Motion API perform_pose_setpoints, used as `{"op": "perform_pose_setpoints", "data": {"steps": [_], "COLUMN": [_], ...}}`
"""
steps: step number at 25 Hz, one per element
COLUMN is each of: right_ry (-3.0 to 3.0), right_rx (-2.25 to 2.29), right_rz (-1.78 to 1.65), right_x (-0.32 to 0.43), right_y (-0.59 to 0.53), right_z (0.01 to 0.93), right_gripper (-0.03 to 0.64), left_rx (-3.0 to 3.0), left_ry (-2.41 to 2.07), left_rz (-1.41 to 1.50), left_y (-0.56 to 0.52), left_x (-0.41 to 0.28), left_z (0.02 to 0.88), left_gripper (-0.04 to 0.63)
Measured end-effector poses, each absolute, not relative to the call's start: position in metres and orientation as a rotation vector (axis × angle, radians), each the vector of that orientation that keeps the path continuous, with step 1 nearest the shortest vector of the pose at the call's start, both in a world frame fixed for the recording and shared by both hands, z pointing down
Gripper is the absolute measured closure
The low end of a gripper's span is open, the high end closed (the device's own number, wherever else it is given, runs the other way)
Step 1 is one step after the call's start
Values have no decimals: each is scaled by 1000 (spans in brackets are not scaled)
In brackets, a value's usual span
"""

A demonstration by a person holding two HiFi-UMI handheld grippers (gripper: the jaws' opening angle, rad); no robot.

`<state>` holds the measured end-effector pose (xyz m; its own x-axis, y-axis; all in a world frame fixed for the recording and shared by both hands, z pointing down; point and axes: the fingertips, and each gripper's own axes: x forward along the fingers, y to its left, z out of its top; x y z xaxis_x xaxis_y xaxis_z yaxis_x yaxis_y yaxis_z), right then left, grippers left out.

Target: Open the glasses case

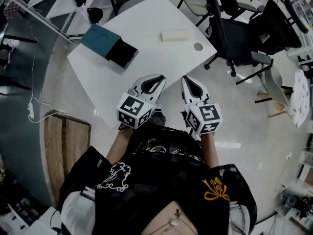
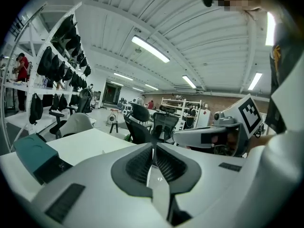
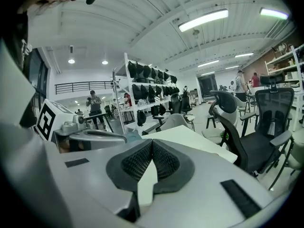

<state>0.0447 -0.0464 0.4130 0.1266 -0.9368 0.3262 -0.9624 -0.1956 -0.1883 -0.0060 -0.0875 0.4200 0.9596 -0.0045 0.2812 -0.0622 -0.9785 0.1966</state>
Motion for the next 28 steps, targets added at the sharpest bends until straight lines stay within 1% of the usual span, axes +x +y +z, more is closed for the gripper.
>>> {"op": "perform_pose_setpoints", "data": {"steps": [8,17,28], "right_ry": [-1896,-1897,-2005], "right_rx": [2291,2268,2052], "right_rz": [547,580,539], "right_x": [58,84,161], "right_y": [-79,-89,-149], "right_z": [416,426,438], "right_gripper": [603,603,603], "left_rx": [2901,2878,2837], "left_ry": [-23,-29,-247], "left_rz": [398,427,419], "left_y": [-122,-126,-169], "left_x": [10,33,95], "left_z": [424,433,436], "left_gripper": [558,558,558]}}
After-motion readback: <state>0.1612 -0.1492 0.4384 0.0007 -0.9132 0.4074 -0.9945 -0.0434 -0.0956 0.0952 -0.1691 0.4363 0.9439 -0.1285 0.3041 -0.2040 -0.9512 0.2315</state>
